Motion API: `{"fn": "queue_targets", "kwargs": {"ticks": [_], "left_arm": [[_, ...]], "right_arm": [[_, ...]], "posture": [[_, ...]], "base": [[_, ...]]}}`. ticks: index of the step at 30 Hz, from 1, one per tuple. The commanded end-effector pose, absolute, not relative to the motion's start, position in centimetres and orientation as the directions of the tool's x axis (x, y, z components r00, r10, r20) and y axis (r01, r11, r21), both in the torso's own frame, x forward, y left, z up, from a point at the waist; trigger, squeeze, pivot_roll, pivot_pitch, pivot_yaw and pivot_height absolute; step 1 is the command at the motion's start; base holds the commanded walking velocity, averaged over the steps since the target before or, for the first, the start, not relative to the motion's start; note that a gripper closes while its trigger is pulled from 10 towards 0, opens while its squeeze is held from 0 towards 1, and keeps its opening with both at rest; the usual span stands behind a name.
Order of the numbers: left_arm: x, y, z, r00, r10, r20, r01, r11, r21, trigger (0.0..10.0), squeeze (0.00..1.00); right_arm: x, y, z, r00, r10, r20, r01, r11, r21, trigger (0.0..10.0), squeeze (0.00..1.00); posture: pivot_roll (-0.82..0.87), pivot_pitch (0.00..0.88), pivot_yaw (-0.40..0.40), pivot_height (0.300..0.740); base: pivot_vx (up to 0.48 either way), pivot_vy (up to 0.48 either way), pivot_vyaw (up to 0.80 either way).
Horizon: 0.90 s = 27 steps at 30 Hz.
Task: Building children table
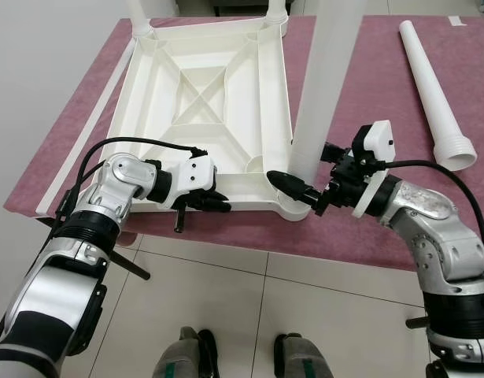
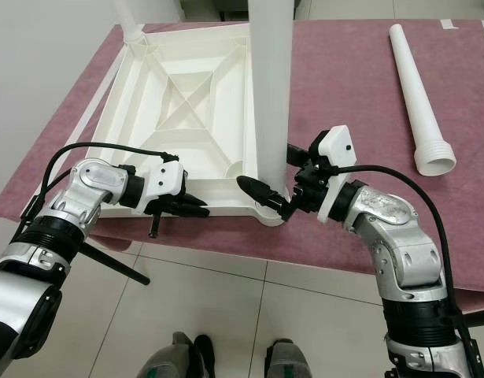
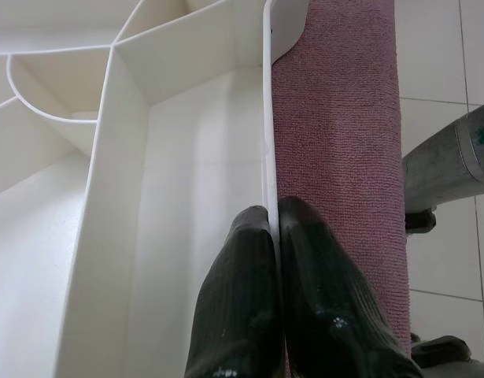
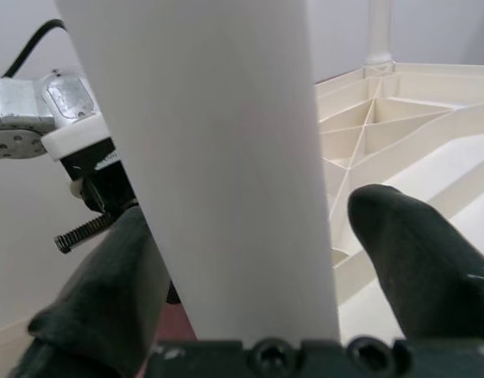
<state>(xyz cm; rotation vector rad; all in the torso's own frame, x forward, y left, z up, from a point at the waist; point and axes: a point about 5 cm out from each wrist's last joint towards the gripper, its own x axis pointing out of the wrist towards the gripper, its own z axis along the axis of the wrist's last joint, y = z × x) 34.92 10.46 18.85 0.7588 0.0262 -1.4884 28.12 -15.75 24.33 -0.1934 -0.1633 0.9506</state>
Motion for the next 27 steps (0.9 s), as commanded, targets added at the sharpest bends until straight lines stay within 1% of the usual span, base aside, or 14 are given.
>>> {"fn": "queue_targets", "kwargs": {"ticks": [1,3,9,12,14,15,17,18,20,21,22,23,24,27], "left_arm": [[34.6,11.2,19.1,0.114,-0.879,-0.463,0.885,-0.122,0.45,0.0,0.0],[34.6,11.0,19.1,0.121,-0.884,-0.451,0.886,-0.109,0.45,0.0,0.0],[34.7,10.4,19.4,0.15,-0.906,-0.396,0.891,-0.051,0.452,0.0,0.0],[34.8,10.2,19.4,0.156,-0.911,-0.382,0.892,-0.037,0.451,0.0,0.0],[35.0,9.8,19.6,0.168,-0.92,-0.355,0.893,-0.011,0.451,0.0,0.0],[35.0,9.8,19.6,0.168,-0.92,-0.355,0.893,-0.011,0.451,0.0,0.0],[35.0,9.6,19.7,0.173,-0.924,-0.343,0.893,0.0,0.45,0.0,0.0],[35.1,9.3,19.8,0.176,-0.927,-0.332,0.893,0.009,0.449,0.0,0.0],[35.1,9.3,19.8,0.176,-0.927,-0.332,0.893,0.009,0.449,0.0,0.0],[35.2,9.2,19.8,0.177,-0.929,-0.326,0.894,0.013,0.449,0.0,0.0],[35.2,8.9,19.9,0.175,-0.931,-0.319,0.894,0.015,0.448,0.0,0.0],[35.2,8.9,19.9,0.175,-0.931,-0.319,0.894,0.015,0.448,0.0,0.0],[35.2,8.8,19.9,0.173,-0.932,-0.317,0.895,0.014,0.447,0.0,0.0],[35.2,8.8,19.9,0.171,-0.933,-0.316,0.895,0.013,0.446,0.0,0.0]], "right_arm": [[27.7,-15.0,24.4,0.535,0.842,0.065,-0.813,0.535,-0.231,0.0,0.0],[27.6,-15.0,24.4,0.537,0.841,0.072,-0.812,0.538,-0.227,0.0,0.0],[27.9,-15.2,23.0,0.657,0.752,0.061,-0.729,0.654,-0.201,0.0,0.0],[28.0,-15.2,22.6,0.69,0.722,0.058,-0.701,0.686,-0.197,0.0,0.0],[28.2,-15.3,21.7,0.78,0.623,0.047,-0.604,0.771,-0.204,0.0,0.0],[28.2,-15.3,21.7,0.78,0.623,0.047,-0.604,0.771,-0.204,0.0,0.0],[28.3,-15.3,21.3,0.831,0.555,0.036,-0.536,0.816,-0.216,0.0,0.0],[28.4,-15.3,20.9,0.882,0.469,0.033,-0.451,0.864,-0.225,0.0,0.0],[28.4,-15.3,20.9,0.882,0.469,0.033,-0.451,0.864,-0.225,0.0,0.0],[28.4,-15.3,20.6,0.927,0.375,0.022,-0.359,0.903,-0.236,0.0,0.0],[28.2,-15.0,20.1,0.978,0.209,0.014,-0.198,0.94,-0.276,0.0,0.0],[28.2,-15.0,20.1,0.978,0.209,0.014,-0.198,0.94,-0.276,0.0,0.0],[28.2,-15.0,19.8,0.993,0.122,0.004,-0.116,0.954,-0.278,0.0,0.0],[28.1,-14.8,19.5,0.997,0.072,-0.002,-0.07,0.961,-0.267,0.0,0.0]], "posture": [[-0.15,0.162,0.156,0.74],[-0.15,0.164,0.155,0.74],[-0.15,0.164,0.153,0.74],[-0.15,0.165,0.153,0.74],[-0.16,0.166,0.152,0.74],[-0.16,0.166,0.152,0.74],[-0.16,0.167,0.152,0.74],[-0.16,0.168,0.149,0.74],[-0.16,0.168,0.149,0.74],[-0.16,0.169,0.149,0.74],[-0.17,0.169,0.15,0.74],[-0.17,0.169,0.15,0.74],[-0.17,0.172,0.152,0.74],[-0.17,0.172,0.152,0.74]], "base": [[0.0,0.0,0.0],[0.0,0.0,0.0],[0.0,0.0,0.0],[0.0,0.0,0.0],[0.0,0.0,0.0],[0.0,0.0,0.0],[0.0,0.0,0.0],[0.0,0.0,0.0],[0.0,0.0,0.0],[0.0,0.0,0.0],[0.0,0.0,0.0],[0.0,0.0,0.0],[0.0,0.0,0.0],[0.0,0.0,0.0]]}}
